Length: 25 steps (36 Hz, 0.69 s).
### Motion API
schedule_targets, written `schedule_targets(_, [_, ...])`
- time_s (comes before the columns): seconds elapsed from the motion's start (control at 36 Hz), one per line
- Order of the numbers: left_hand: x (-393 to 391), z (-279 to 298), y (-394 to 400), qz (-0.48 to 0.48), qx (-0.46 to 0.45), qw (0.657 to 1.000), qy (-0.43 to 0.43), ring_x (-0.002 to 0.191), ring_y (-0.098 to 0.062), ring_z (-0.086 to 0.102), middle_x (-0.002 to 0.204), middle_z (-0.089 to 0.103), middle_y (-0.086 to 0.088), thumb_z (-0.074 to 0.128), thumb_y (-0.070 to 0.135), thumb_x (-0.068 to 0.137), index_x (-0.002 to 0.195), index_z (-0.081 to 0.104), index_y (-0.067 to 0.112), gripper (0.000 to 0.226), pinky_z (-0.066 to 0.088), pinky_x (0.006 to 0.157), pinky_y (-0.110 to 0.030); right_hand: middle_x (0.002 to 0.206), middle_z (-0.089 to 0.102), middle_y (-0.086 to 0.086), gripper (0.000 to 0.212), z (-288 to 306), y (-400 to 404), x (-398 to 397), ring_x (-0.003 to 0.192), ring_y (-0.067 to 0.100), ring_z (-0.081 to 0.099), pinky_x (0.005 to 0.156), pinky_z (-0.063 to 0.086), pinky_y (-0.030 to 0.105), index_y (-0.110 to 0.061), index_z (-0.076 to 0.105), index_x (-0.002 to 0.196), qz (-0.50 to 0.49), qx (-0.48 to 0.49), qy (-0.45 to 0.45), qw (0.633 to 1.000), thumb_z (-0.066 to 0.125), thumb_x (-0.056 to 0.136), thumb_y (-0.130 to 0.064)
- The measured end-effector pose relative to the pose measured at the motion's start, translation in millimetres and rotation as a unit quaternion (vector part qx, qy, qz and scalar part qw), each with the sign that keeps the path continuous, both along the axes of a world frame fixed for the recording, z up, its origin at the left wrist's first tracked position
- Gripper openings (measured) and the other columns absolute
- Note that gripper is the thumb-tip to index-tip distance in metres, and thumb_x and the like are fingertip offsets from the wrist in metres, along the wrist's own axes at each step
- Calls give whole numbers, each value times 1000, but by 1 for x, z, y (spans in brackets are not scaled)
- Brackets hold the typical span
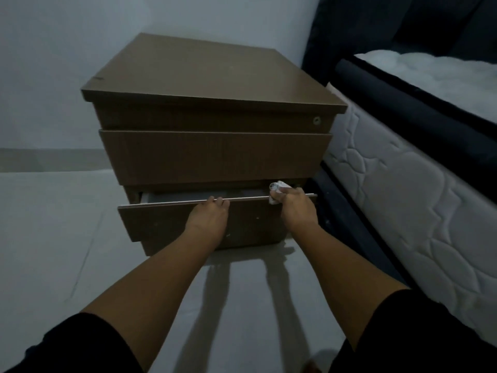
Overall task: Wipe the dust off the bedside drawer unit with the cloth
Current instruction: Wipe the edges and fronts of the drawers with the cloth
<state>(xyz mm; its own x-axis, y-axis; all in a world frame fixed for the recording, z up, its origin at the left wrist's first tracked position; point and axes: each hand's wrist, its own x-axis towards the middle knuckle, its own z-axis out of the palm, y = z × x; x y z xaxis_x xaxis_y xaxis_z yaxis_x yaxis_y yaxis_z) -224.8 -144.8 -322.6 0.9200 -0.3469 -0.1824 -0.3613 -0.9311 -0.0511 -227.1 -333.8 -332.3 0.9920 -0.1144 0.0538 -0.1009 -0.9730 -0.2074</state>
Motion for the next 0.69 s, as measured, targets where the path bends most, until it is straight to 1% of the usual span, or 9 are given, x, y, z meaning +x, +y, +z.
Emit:
schedule_targets(0.14, [-2,-1,-14,21,47,999,10,141,-28,29,152,29,-12,55,20,91,151,18,7,71,36,108,-39,137,43,10,42,-2,-17,1,118,28,48,100,43,38,-27,52,131,-26,30,-14,999,48,92,-11])
schedule_targets(0.22, [-3,1,-19,23,68,997,15,139,-28,31,150,30,-12,55,20,91,150,22,7,69,37,108,-39,132,42,13,36,-1,-31,0,114,30,49,100,42,38,-25,53,129,-57,39,-19,997,48,94,-17])
schedule_targets(0.28, [-2,3,-22,24,80,996,20,139,-28,32,150,31,-12,56,18,91,150,24,7,68,37,108,-39,130,44,13,32,-1,-39,2,112,29,48,97,41,35,-22,56,125,-77,32,-23,996,42,97,-21])
schedule_targets(0.36, [0,6,-27,27,90,995,28,140,-28,30,151,29,-13,54,17,92,150,26,8,65,37,109,-38,128,52,14,30,1,-45,3,114,29,48,88,44,34,-14,60,118,-122,38,-54,990,41,95,-12])
schedule_targets(0.42, [4,5,-28,35,85,995,36,142,-29,26,153,26,-13,54,18,92,151,23,8,68,36,111,-39,121,56,13,27,2,-48,2,109,29,52,81,45,33,-10,61,111,-143,34,-65,987,43,92,-5])
schedule_targets(0.47, [10,2,-26,42,70,996,36,145,-30,22,156,21,-13,57,18,91,152,18,9,73,34,113,-41,117,59,13,28,2,-49,0,106,28,56,79,45,31,-10,61,111,-153,40,-63,985,46,89,-1])
schedule_targets(0.56, [22,-6,-22,52,39,997,33,148,-29,14,159,12,-12,56,14,90,153,9,11,79,29,116,-44,117,59,12,37,0,-49,-1,102,27,58,76,45,29,-14,61,114,-146,66,-63,985,47,85,5])
schedule_targets(0.64, [29,-9,-19,55,21,998,38,150,-28,6,161,2,-10,50,8,92,154,1,13,79,21,119,-45,124,56,14,47,-3,-46,0,107,31,57,88,50,35,-18,58,125,-125,98,-70,985,47,85,6])
schedule_targets(0.69, [34,-10,-15,49,13,997,50,150,-27,0,162,-4,-7,44,5,94,154,-4,12,77,17,119,-45,127,55,13,49,-4,-42,2,109,31,57,91,50,38,-19,56,128,-123,122,-80,982,47,87,5])
